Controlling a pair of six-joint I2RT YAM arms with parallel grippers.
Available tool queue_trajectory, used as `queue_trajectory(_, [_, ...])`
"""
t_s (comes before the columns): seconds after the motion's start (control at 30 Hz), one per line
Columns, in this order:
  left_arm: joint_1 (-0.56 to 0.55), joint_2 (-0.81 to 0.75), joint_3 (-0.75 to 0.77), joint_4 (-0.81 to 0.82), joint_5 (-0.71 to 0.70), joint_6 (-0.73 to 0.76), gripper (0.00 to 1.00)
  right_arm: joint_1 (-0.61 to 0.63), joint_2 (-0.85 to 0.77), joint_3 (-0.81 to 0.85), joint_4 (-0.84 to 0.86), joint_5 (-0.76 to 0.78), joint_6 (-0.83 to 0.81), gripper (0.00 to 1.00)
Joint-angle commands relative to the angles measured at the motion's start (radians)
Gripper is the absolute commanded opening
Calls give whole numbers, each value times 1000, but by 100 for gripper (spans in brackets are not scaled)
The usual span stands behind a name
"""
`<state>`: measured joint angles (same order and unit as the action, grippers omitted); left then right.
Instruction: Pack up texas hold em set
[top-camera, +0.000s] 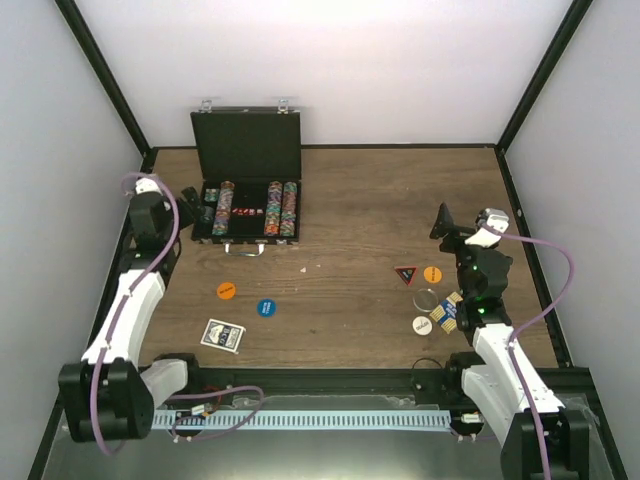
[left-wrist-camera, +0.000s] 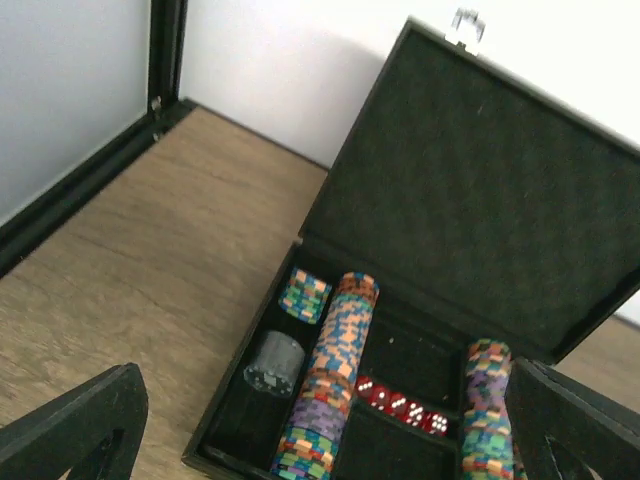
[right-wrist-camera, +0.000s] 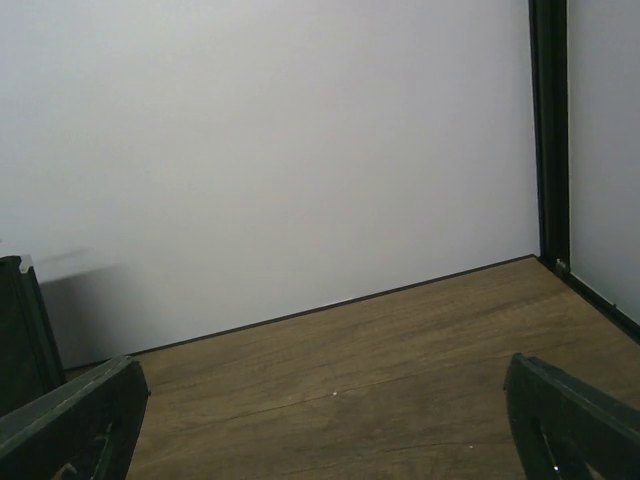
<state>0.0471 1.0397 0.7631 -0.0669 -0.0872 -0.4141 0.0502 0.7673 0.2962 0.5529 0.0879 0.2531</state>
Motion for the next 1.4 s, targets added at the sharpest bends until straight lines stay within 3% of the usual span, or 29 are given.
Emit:
queue_trajectory(0.0, [6,120,76,-52,55,73,100,6,-14,12,-2,-87,8,100])
queue_trajectory(0.2, [71,386,198,-130,124,146,98,5,-51,-6,15,-129,-8,100])
queue_trajectory(0.33, [117,506,210,-35,193,153,85,6,-44,-6,19,-134,-11,100])
queue_trajectory(0.53, [136,664,303,-93,304,198,66,5,-10,4,12,-116,-18,100])
queue_trajectory(0.8, [147,680,246,-78,318,212,55,5,0,-3,15,-73,-23,100])
queue_trajectory(1.03, [149,742,305,-152,289,213,39,5,1,-7,17,-74,-24,100])
queue_trajectory(1.37, [151,774,317,-167,248,226,32,5,3,-9,14,-63,-25,100])
